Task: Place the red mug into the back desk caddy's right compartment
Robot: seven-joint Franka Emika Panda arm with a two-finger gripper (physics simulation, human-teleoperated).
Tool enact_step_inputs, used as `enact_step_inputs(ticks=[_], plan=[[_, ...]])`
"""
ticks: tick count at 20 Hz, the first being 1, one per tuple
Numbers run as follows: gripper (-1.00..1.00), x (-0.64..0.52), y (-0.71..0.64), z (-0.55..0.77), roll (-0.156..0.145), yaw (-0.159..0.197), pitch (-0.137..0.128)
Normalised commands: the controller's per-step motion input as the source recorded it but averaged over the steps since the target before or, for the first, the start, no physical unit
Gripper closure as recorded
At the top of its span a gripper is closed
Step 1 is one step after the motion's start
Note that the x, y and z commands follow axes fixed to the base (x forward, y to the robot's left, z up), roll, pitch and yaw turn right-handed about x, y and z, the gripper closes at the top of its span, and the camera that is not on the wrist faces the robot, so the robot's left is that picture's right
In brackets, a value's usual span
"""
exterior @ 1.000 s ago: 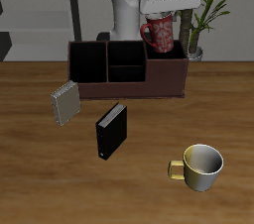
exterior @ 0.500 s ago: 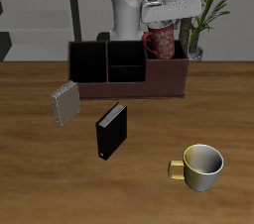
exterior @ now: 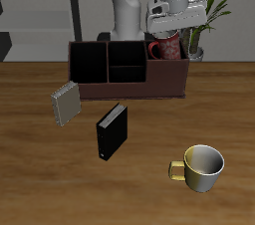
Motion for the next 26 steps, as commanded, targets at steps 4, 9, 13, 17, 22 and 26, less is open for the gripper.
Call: enact_step_inputs(ticks=[4, 9, 13, 17, 22, 26], plan=[[1.0, -0.06, 0.18, -0.2, 0.054, -0.006, 0.051], [1.0, 0.05, 0.01, -0.16, 0.035, -0.014, 0.061], [-1.0, 0.03, -0.12, 0.01, 0.016, -0.026, 0.048], [-1.0, 0.07, -0.15, -0.02, -0.033, -0.024, 0.021], [-1.0, 0.08, -0.2, 0.02, -0.036, -0.025, 0.0], [-1.0, 0.1, -0.27, 0.18, -0.046, -0.036, -0.019]])
